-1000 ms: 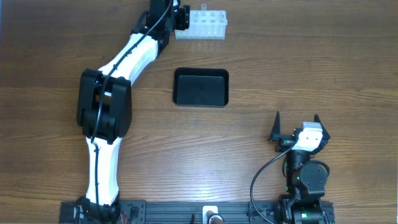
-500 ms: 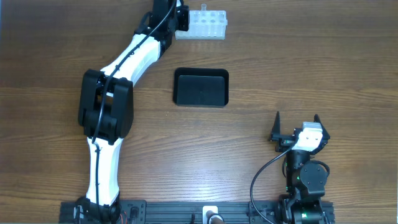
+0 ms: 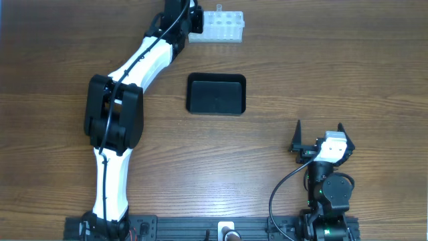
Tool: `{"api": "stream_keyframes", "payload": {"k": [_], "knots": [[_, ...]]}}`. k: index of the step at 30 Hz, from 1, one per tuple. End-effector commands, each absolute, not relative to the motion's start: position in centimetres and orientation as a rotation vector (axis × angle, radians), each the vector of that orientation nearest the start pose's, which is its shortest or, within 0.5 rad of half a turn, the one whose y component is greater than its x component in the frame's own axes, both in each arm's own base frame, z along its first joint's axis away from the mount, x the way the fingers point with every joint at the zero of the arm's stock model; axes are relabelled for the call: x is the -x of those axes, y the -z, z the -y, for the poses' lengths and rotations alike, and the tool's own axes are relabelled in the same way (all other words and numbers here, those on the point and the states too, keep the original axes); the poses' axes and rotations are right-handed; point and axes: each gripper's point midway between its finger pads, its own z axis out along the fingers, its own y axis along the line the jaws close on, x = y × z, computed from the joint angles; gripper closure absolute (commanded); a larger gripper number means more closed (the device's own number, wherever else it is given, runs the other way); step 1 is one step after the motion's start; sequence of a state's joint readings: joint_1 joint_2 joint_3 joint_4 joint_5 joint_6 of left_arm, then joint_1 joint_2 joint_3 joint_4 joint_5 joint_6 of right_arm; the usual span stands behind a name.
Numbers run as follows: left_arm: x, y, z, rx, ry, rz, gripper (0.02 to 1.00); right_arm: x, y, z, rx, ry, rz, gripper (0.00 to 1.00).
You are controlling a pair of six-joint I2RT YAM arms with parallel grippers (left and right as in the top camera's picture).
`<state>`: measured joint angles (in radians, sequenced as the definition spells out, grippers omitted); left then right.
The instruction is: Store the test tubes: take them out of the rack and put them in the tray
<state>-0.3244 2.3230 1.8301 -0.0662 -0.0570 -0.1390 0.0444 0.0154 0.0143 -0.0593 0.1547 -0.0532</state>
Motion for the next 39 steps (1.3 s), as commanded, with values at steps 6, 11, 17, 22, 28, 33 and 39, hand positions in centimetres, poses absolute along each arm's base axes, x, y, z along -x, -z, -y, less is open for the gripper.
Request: {"api": "stream_keyframes", "payload": {"k": [6,11,17,22,28,33,39], "knots": [[-62.74,-11.40,19.82,-0.154,0.198,-2.117,0.715,-24.53,-16.03,1.63,-0.040,0.133,-1.631,0.009],[-62.78,-11.40,19.70,-0.149,0.190,-2.117,0.763,-24.54,-16.03,1.62,-0.040,0.133,-1.631,0.009],[-62.81,-11.41,19.58,-0.145,0.183,-2.116,0.779,-24.54,-16.03,1.62,-0.040,0.133,-1.631,0.007],[-62.82,-11.42,19.56,-0.144,0.181,-2.116,0.787,-24.53,-16.03,1.63,-0.040,0.133,-1.631,0.009],[-62.85,-11.44,19.42,-0.139,0.171,-2.115,0.807,-24.53,-16.03,1.63,-0.040,0.133,-1.631,0.009],[-62.85,-11.57,19.42,-0.138,0.172,-2.113,0.816,-24.53,-16.03,1.63,-0.040,0.133,-1.631,0.009],[-62.77,-12.28,19.65,-0.141,0.176,-2.102,0.836,-24.53,-16.03,1.63,-0.040,0.133,-1.631,0.009]]}}
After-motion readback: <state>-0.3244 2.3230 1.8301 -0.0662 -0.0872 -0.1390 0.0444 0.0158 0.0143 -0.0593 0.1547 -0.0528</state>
